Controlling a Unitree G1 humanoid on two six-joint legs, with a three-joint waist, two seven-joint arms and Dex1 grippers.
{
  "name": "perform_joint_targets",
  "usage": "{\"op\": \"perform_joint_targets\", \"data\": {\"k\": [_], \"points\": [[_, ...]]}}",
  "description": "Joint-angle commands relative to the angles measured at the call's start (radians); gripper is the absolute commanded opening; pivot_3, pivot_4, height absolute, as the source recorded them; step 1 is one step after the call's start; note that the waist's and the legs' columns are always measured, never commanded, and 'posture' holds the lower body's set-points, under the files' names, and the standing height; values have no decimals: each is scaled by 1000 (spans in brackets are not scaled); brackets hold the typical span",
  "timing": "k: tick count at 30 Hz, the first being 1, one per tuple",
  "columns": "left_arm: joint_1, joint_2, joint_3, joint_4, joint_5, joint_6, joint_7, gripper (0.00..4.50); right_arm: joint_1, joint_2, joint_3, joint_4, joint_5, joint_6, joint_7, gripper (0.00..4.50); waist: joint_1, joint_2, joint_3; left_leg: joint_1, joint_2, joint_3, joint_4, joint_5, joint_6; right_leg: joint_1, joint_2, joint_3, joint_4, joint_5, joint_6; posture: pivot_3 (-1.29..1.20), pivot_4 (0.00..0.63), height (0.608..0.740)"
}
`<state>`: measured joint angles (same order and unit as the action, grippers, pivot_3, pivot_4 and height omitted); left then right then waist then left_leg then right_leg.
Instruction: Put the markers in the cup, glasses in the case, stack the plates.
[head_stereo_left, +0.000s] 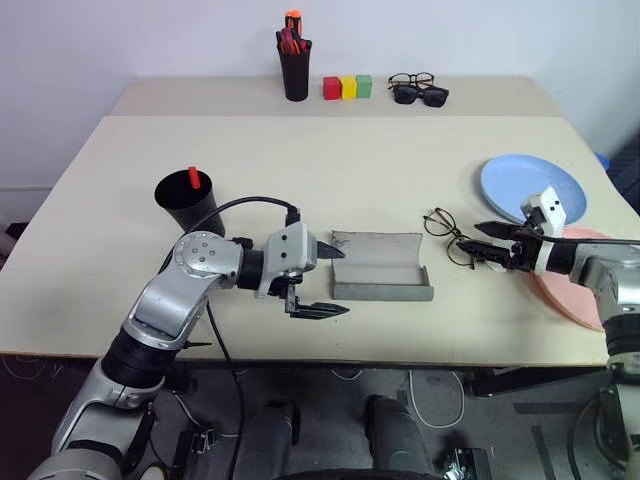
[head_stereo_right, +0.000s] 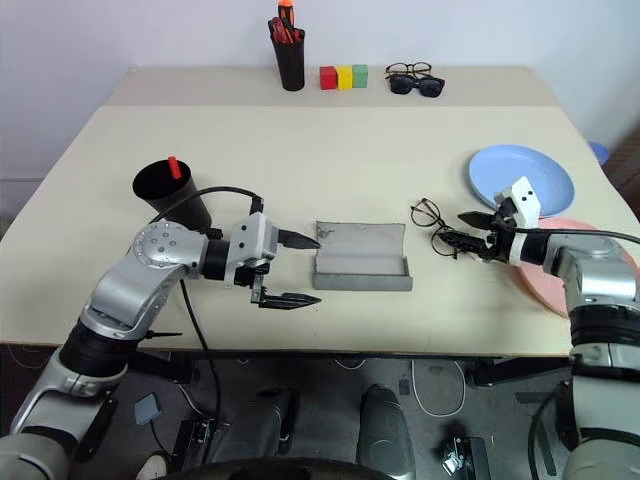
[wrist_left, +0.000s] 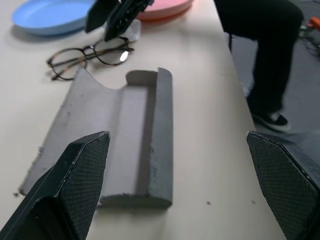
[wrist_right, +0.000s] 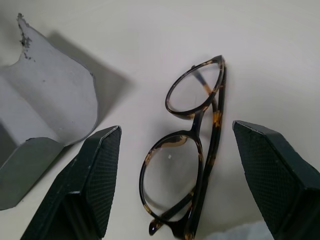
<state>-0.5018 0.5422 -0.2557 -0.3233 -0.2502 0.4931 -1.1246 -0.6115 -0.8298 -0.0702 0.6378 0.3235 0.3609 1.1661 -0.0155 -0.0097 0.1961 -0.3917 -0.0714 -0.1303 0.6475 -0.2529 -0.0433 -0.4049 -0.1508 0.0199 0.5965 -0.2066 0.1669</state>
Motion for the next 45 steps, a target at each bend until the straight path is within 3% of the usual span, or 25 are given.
{"op": "perform_joint_targets", "data": {"k": [1, 23, 26, 31, 32, 40, 45], "points": [[18, 18, 17, -54, -18, 7, 28, 4465, -80, 11, 29, 83, -43, -17, 42, 3625, -6, 0, 0, 0, 0, 0, 0, 0, 0, 0, 0, 0, 0, 0, 0, 0, 150, 739], [90, 61, 30, -166, -64, 91, 156, 4465, -307, 107, 86, 397, -200, -117, 112, 3625, -5, 0, 0, 0, 0, 0, -1, 0, -1, -1, 0, 0, 1, 0, 0, 0, 150, 739], [93, 60, 24, -173, -65, 96, 168, 4500, -312, 112, 87, 413, -210, -126, 115, 2848, -6, 0, 0, 0, 0, 0, -1, 0, -1, -1, 0, 0, 1, 0, 0, 0, 150, 739], [92, 61, 19, -174, -65, 99, 181, 4500, -310, 117, 86, 425, -223, -139, 119, 253, -9, 0, 0, 0, 0, 0, -1, 1, -1, -1, 0, 0, 1, 0, 0, 0, 150, 739], [92, 60, 19, -173, -64, 99, 183, 4500, -310, 117, 85, 426, -224, -141, 120, 50, -9, 0, 0, 1, 0, 0, 0, 1, -1, 0, 0, 0, 1, 0, 0, 0, 150, 739], [117, 50, 41, -177, -72, 74, 203, 4500, -281, 95, 58, 365, -204, -148, 126, 50, -8, 0, 0, 2, 0, 0, 0, 1, -2, 1, 1, 0, 2, 1, -1, 0, 150, 739], [193, 71, 121, -200, -113, 22, 199, 4500, -208, 91, -15, 43, -80, -48, 157, 50, -9, 1, 0, 1, 0, 0, -1, 1, -2, -1, 1, 0, 2, 1, -1, 0, 150, 739]]}}
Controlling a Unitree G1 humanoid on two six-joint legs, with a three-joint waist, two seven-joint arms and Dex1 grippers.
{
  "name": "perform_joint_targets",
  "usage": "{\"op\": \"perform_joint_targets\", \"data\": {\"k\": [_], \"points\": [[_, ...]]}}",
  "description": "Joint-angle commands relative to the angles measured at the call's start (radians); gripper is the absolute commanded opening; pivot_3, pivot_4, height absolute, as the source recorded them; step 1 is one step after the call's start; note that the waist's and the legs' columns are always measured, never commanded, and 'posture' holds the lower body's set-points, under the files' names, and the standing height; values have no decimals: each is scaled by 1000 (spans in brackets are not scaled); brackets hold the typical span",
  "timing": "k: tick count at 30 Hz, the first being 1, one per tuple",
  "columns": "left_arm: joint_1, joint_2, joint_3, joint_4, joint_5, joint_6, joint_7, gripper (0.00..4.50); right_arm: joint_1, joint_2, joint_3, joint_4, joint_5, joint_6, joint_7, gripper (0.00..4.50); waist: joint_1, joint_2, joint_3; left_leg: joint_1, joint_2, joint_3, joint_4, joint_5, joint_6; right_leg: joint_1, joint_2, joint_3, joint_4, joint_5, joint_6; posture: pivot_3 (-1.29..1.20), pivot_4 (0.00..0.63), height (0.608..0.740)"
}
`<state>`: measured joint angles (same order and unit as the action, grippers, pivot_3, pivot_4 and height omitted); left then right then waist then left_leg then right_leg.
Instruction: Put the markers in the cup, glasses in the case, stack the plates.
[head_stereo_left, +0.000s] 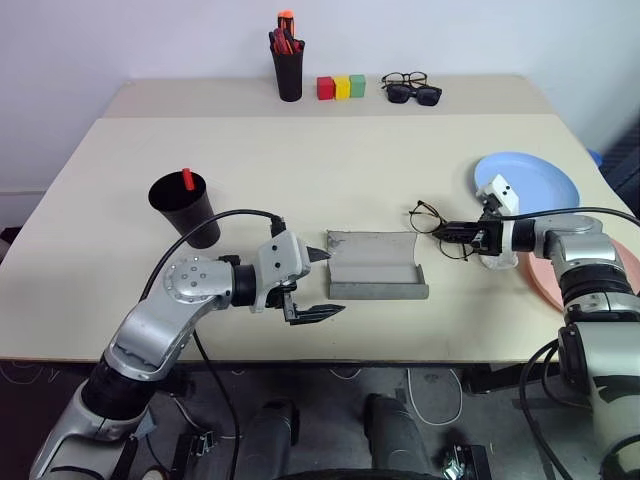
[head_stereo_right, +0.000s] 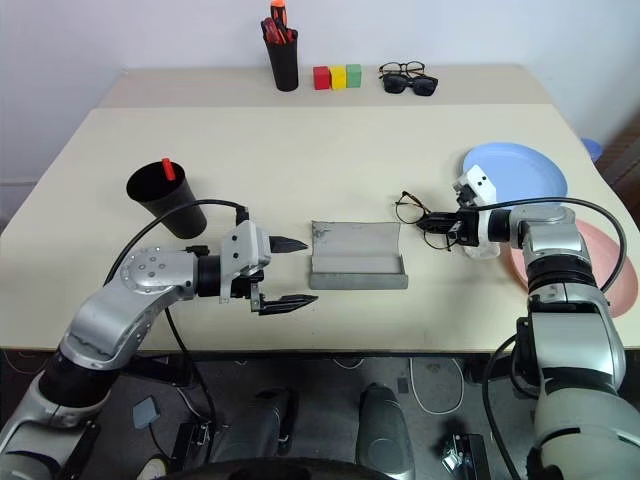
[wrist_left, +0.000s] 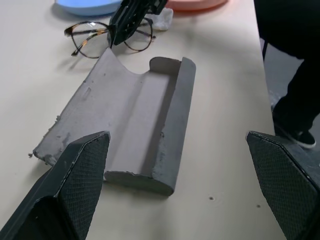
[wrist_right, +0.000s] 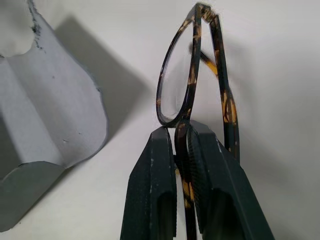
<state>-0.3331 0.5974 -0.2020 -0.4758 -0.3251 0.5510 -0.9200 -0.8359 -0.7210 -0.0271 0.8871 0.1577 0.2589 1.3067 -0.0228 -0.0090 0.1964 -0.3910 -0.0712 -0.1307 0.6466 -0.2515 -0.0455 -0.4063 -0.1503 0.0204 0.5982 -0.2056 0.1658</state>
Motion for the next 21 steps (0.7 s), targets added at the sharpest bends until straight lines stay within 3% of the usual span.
{"op": "perform_joint_targets", "data": {"k": [1, 5, 9, 13, 21], "points": [[44, 18, 89, -51, -51, -50, -7, 4500, 42, -11, -72, -292, 116, 79, 12, 50, -2, 0, 0, 0, 0, 0, 0, 0, 0, -1, 0, 0, 0, 0, 0, 0, 150, 739], [119, -5, 193, -61, -101, -127, 18, 4500, 160, 37, -104, -631, 223, 172, -48, 50, 1, 1, 0, 0, 1, -1, -1, 0, 0, -1, 0, 0, 1, 0, 0, 0, 150, 739], [168, 68, 255, -49, -189, -100, -75, 4500, 260, 90, -73, -837, 267, 199, -103, 50, 9, 1, 0, 0, 0, -1, 1, 0, 0, 0, 0, 0, 1, 0, 0, 0, 150, 739], [173, 120, 322, 17, -297, -82, -163, 4500, 321, 117, 3, -866, 216, 139, -124, 50, 9, 0, 0, 0, 0, -1, 1, 0, 0, 0, 0, 0, 1, 0, 0, 0, 150, 739], [194, 165, 337, 46, -306, -132, -233, 4500, 340, 99, 134, -789, 99, -5, -101, 50, 4, 1, 0, 0, 0, 0, 0, 0, 0, -1, 0, 0, 1, 0, -1, 0, 150, 739]]}}
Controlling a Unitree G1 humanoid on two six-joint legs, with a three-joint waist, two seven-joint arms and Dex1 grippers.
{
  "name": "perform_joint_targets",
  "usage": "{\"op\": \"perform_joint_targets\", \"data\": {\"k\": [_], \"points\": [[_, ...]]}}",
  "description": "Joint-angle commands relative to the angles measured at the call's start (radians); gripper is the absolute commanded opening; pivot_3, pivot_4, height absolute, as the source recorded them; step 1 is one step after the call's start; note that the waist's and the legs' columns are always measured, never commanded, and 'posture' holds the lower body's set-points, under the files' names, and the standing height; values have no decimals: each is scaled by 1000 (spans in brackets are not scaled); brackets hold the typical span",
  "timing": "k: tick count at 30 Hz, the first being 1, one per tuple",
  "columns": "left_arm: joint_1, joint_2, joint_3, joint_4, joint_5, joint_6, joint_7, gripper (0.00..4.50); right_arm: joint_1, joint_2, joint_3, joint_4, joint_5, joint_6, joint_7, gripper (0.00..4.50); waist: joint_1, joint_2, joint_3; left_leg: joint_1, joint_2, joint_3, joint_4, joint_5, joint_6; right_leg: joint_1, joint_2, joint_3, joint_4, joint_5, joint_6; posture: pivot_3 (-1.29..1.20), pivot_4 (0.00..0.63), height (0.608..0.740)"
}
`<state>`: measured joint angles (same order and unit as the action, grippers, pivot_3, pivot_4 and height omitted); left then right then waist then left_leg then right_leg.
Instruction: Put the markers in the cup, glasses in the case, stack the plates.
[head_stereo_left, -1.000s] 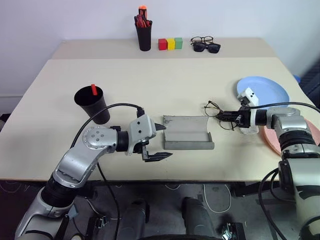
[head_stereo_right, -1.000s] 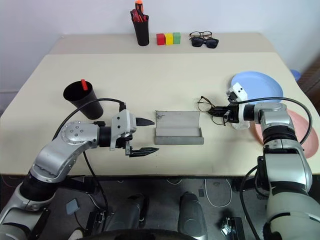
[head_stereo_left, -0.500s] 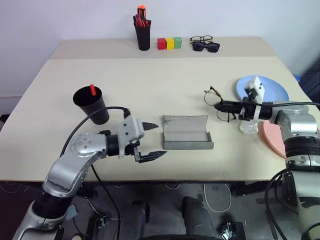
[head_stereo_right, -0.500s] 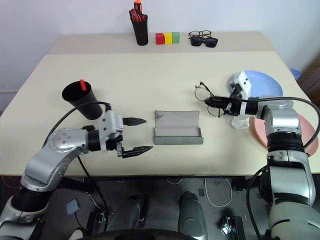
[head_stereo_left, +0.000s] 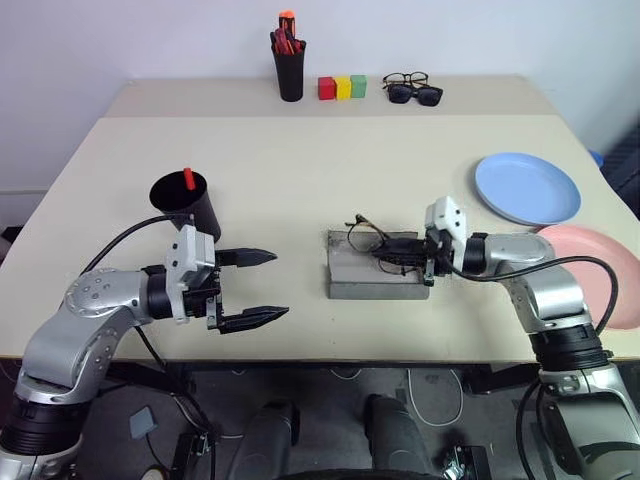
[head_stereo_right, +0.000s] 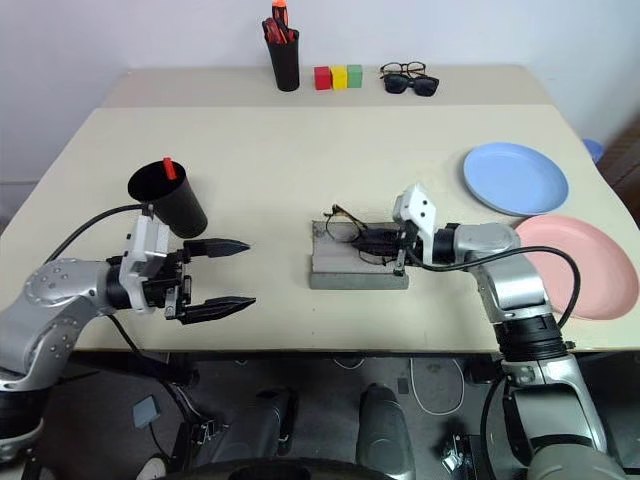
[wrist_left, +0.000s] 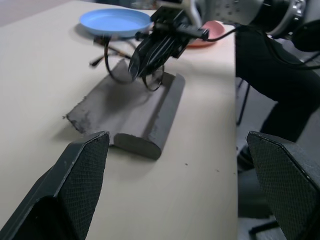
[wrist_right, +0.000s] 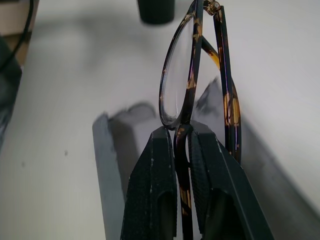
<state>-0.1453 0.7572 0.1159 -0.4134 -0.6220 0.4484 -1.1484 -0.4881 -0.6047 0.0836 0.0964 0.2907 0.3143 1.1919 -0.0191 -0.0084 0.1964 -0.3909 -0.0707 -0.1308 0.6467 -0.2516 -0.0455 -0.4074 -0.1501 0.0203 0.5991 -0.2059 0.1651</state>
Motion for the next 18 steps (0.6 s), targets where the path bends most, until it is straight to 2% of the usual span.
{"op": "perform_joint_targets", "data": {"k": [1, 5, 9, 14, 18], "points": [[8, 4, 16, -22, -6, -33, -2, 4500, -7, -26, 37, 12, -53, -82, 20, 50, 1, 0, 0, 0, 0, 0, 0, 0, 0, 0, 0, 0, 0, 0, 0, 0, 150, 739], [21, -1, 8, -30, 3, -50, 7, 4500, -7, -76, 81, 28, -85, -85, 82, 50, 2, 0, 0, 0, 0, 0, 0, 0, 0, 0, 0, 0, 0, 0, 0, 0, 150, 739], [21, -14, -6, -29, 15, -65, 30, 4500, -5, -140, 106, -6, -72, -31, 161, 1782, 6, 0, 0, 0, 0, 0, 0, 0, 0, 1, 0, 0, 0, -1, -2, 0, 150, 739], [-2, -22, -25, -11, 14, -55, 47, 4500, 2, -122, 43, -48, -43, -15, 88, 4331, 4, 0, 0, 0, 0, 0, 0, 0, 0, 1, 0, 0, -1, -2, -3, 0, 150, 739], [-70, -60, -56, 17, 20, -26, 94, 4500, 31, -122, -63, -142, 44, 46, 27, 4427, 10, 0, 0, 0, 0, 0, 0, 0, 0, 0, 0, 0, 0, -1, -3, 0, 150, 739]]}}
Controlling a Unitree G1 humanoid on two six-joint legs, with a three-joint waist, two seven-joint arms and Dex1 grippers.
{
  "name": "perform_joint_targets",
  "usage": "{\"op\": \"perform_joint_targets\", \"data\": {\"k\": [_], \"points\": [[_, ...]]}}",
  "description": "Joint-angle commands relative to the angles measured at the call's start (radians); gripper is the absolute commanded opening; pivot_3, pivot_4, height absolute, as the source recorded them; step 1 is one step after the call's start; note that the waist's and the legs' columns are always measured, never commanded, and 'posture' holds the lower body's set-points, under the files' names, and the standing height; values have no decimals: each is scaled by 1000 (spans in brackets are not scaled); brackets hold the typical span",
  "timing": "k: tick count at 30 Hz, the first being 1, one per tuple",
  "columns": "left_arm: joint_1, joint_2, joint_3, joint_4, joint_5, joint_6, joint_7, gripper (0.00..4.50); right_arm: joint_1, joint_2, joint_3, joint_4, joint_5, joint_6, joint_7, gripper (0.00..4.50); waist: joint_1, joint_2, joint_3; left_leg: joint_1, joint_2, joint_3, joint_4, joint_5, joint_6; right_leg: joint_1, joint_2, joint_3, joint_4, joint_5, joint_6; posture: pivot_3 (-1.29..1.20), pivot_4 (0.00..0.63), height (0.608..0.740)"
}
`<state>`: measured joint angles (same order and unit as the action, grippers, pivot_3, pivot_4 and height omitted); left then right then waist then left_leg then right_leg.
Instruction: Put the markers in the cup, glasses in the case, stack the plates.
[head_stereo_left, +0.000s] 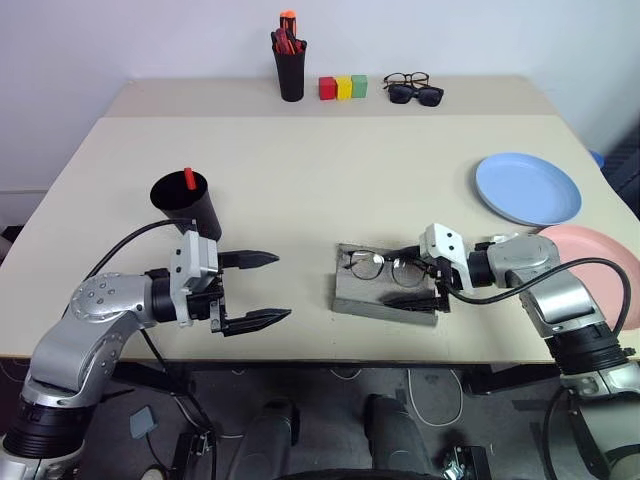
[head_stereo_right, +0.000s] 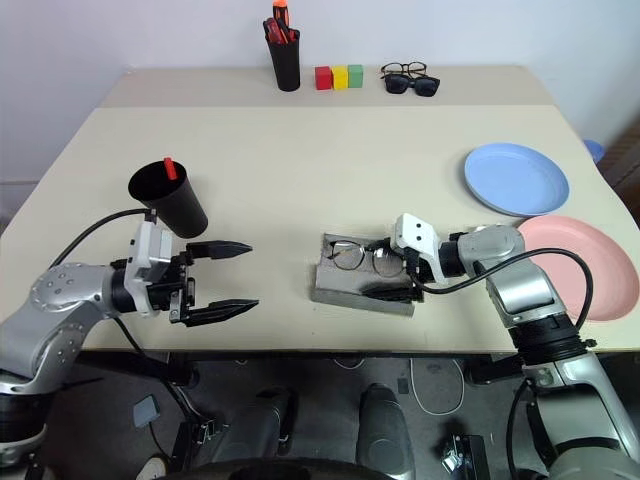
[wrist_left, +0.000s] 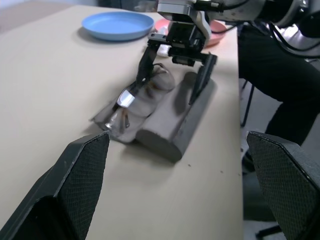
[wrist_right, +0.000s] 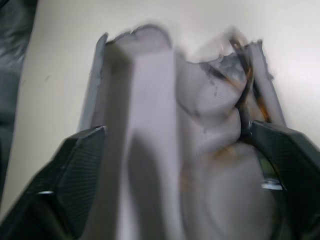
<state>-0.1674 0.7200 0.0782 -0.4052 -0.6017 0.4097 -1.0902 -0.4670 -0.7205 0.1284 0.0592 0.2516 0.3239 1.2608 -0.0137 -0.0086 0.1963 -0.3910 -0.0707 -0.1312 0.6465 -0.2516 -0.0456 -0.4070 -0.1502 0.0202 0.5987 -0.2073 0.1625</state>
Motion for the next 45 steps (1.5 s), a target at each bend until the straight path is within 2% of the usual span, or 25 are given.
{"op": "perform_joint_targets", "data": {"k": [1, 7, 13, 14, 16, 19, 23, 29, 34, 40, 45], "points": [[-66, -33, -31, 21, 8, 16, 48, 4500, 24, -12, -140, -138, 109, 54, -57, 4427, 6, 0, 0, 0, 0, 0, 0, 0, 0, 0, 0, 0, 0, 0, 0, 0, 150, 739], [-156, -91, -118, 124, 125, -45, 96, 4500, 133, -46, -258, -303, 199, 169, -141, 4427, 5, 0, 0, 0, 0, -1, -1, 0, 0, 0, 0, 0, -1, 1, 3, 0, 150, 739], [-342, -220, -224, 260, 248, -37, 201, 4500, 315, -79, -399, -467, 250, 240, -235, 4427, 19, -1, 0, -1, 0, 0, 1, 0, 0, 1, 0, 0, -1, 1, 3, 0, 150, 739], [-368, -244, -237, 277, 257, -36, 210, 4084, 372, -88, -432, -510, 260, 255, -241, 4500, 18, -1, 0, -1, 0, 0, 1, 0, 0, 1, 0, 0, -2, 1, 3, 0, 150, 739], [-405, -274, -252, 301, 261, -18, 214, 3612, 467, -94, -489, -587, 289, 290, -260, 4500, 26, -1, 0, -1, 0, 0, 0, 0, 1, 1, 0, 0, -2, 1, 4, 0, 150, 739], [-458, -311, -289, 342, 286, -15, 210, 2131, 631, -75, -587, -700, 323, 312, -288, 4500, 27, -1, 0, -2, 0, 0, -1, -1, 1, 0, 0, -1, -2, 0, 5, 0, 150, 739], [-542, -356, -337, 454, 383, -74, 244, 186, 778, -33, -638, -790, 331, 293, -332, 4500, 26, -2, 0, -2, 0, 1, 2, -1, 2, 2, 0, -1, -3, -2, 8, 0, 150, 739], [-708, -420, -441, 744, 563, -283, 241, 86, 846, 41, -613, -874, 371, 292, -419, 4500, 27, -3, 0, -1, 0, 2, 3, -1, 2, 2, -1, -1, -4, -3, 5, 0, 150, 739], [-843, -486, -507, 1038, 658, -495, 175, 86, 938, 68, -571, -882, 334, 237, -426, 4500, 30, -4, 1, -2, 0, 2, 1, -2, 3, 2, -1, -1, -4, -3, 10, 0, 150, 739], [-937, -550, -497, 1266, 682, -643, 66, 86, 1013, 80, -579, -892, 332, 187, -438, 4500, 27, -5, 2, -4, -1, 2, 1, -3, 4, 1, -2, -1, -6, -3, 11, 0, 150, 739], [-1013, -572, -444, 1387, 700, -688, 138, 86, 1014, 77, -574, -936, 359, 204, -485, 4500, 27, -6, 2, -3, -1, 2, 2, -3, 4, 1, -1, -1, -4, -3, 11, 0, 150, 739]]}}
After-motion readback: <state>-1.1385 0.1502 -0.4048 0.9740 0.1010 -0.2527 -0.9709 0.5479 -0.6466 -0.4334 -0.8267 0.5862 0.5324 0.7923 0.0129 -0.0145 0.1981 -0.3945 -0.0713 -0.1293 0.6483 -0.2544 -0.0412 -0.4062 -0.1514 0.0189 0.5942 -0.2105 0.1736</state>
